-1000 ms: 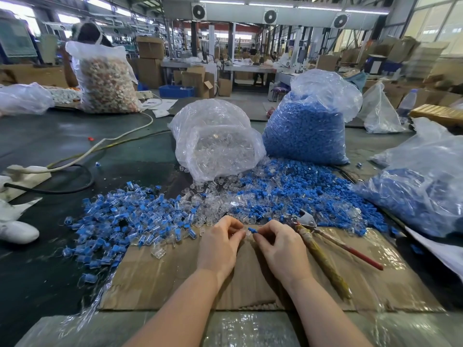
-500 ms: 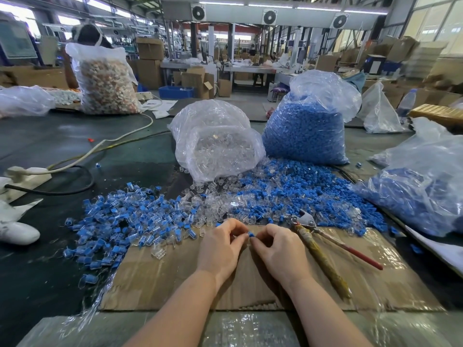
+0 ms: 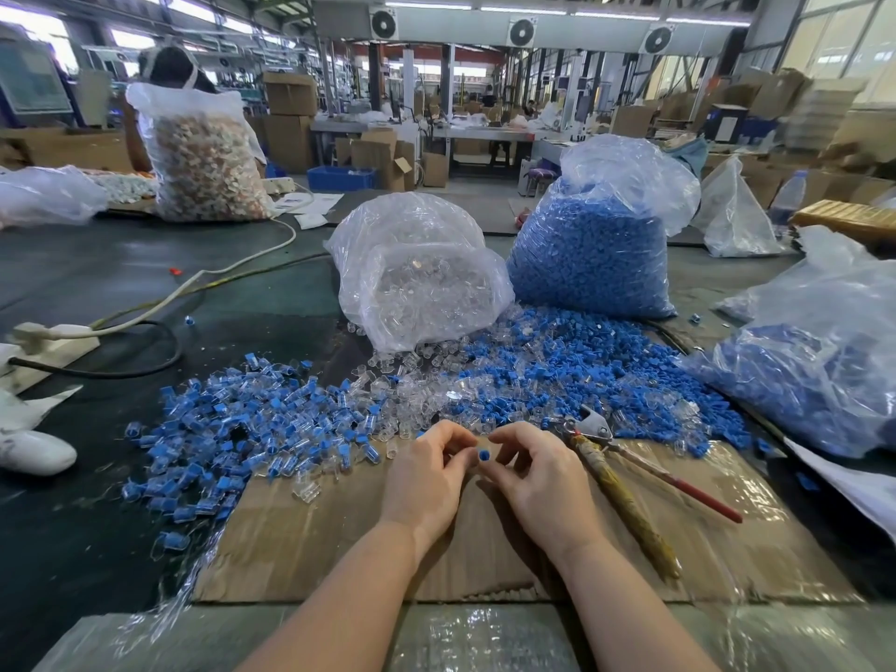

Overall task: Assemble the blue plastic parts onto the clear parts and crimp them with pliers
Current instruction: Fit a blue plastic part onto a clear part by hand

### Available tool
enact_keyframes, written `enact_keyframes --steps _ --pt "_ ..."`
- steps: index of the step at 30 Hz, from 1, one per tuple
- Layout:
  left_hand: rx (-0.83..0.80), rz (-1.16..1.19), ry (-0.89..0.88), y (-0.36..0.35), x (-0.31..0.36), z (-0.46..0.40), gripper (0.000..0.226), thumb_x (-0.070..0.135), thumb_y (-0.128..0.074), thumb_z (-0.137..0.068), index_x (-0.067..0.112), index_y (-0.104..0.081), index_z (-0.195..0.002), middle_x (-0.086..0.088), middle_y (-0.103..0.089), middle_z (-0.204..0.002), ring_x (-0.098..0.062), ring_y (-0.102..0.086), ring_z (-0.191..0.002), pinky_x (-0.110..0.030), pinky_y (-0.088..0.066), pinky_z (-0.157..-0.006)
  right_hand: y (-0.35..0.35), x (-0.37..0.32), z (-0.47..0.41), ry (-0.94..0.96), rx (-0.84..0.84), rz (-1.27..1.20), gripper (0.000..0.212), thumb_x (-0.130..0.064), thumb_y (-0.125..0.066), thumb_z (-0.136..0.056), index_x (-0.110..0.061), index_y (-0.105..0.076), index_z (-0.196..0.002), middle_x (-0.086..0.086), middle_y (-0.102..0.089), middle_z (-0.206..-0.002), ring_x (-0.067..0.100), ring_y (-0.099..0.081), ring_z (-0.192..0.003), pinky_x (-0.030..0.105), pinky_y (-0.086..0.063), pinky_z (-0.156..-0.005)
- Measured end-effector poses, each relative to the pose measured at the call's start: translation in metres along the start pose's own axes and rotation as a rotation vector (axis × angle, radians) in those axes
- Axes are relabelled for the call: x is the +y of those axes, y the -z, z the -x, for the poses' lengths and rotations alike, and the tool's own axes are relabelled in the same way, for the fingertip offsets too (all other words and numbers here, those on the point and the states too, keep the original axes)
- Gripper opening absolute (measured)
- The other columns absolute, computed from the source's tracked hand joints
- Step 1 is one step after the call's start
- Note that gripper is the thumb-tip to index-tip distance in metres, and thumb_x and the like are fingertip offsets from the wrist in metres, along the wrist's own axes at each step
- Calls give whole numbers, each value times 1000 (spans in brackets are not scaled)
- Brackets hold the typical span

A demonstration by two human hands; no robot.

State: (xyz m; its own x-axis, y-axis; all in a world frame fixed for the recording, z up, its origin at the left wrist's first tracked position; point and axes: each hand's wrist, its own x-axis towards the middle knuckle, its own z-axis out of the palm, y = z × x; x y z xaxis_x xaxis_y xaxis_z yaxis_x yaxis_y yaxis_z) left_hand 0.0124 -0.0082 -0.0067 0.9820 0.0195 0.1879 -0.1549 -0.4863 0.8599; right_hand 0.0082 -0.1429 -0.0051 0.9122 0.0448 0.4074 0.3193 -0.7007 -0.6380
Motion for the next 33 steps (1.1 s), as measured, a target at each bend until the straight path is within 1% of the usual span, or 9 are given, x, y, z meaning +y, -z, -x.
enact_keyframes --steps 2,5,9,13,20,23,27,30,33 --pt "-8 1 -4 0 0 0 19 16 -60 -89 34 -59 -85 14 -65 -81 0 -62 -79 -24 -53 -79 1 0 0 20 -10 0 17 -27 -73 -79 -25 -67 -95 -17 -59 -81 7 -54 -81 29 -48 -79" --pt "-18 -6 -20 0 0 0 18 16 -60 -90 33 -63 -92 11 -67 -84 -1 -63 -80 -23 -53 -79 1 0 0 37 -13 -4 12 -25 -73 -78 -23 -70 -89 -14 -61 -83 8 -55 -83 30 -47 -79" --pt "-19 -21 -27 0 -2 -1 15 17 -60 -89 32 -66 -92 10 -67 -82 -2 -62 -77 -21 -52 -75 0 1 0 41 -13 16 7 -25 -73 -78 -22 -68 -82 -13 -62 -83 8 -54 -84 28 -46 -79" --pt "-6 -23 -35 0 -3 -1 15 17 -61 -88 30 -65 -90 13 -65 -78 0 -60 -73 -16 -50 -71 -2 2 0 48 -2 58 10 -26 -73 -78 -20 -66 -78 -12 -61 -80 10 -54 -82 26 -45 -76" --pt "0 -32 -22 0 -3 -1 14 18 -65 -86 32 -65 -86 12 -66 -81 -1 -61 -77 -23 -53 -76 -1 1 2 79 -6 70 8 -23 -75 -77 -19 -67 -79 -14 -58 -78 10 -55 -82 27 -46 -77" --pt "8 -32 -20 1 -3 0 16 19 -66 -85 34 -64 -84 12 -66 -79 -1 -61 -76 -22 -53 -74 -1 0 4 94 -15 70 9 -24 -73 -78 -21 -67 -84 -16 -56 -79 8 -54 -81 27 -47 -77" --pt "9 -23 -19 1 -3 0 16 18 -65 -85 33 -65 -85 12 -67 -78 -2 -62 -75 -24 -53 -75 1 -2 3 118 -20 28 19 -23 -72 -79 -23 -70 -98 -15 -60 -83 4 -53 -81 25 -48 -78" --pt "7 8 -18 1 -3 0 14 14 -65 -85 28 -68 -87 10 -69 -79 -4 -64 -76 -28 -54 -77 2 -4 3 123 -23 4 20 -22 -73 -78 -23 -73 -98 -13 -61 -83 5 -53 -81 26 -47 -78" --pt "2 11 -19 1 -3 0 13 14 -65 -86 25 -69 -90 10 -69 -79 -4 -64 -77 -28 -54 -78 2 -3 3 121 -25 -8 20 -21 -74 -78 -23 -73 -97 -11 -63 -84 7 -55 -84 27 -47 -79"
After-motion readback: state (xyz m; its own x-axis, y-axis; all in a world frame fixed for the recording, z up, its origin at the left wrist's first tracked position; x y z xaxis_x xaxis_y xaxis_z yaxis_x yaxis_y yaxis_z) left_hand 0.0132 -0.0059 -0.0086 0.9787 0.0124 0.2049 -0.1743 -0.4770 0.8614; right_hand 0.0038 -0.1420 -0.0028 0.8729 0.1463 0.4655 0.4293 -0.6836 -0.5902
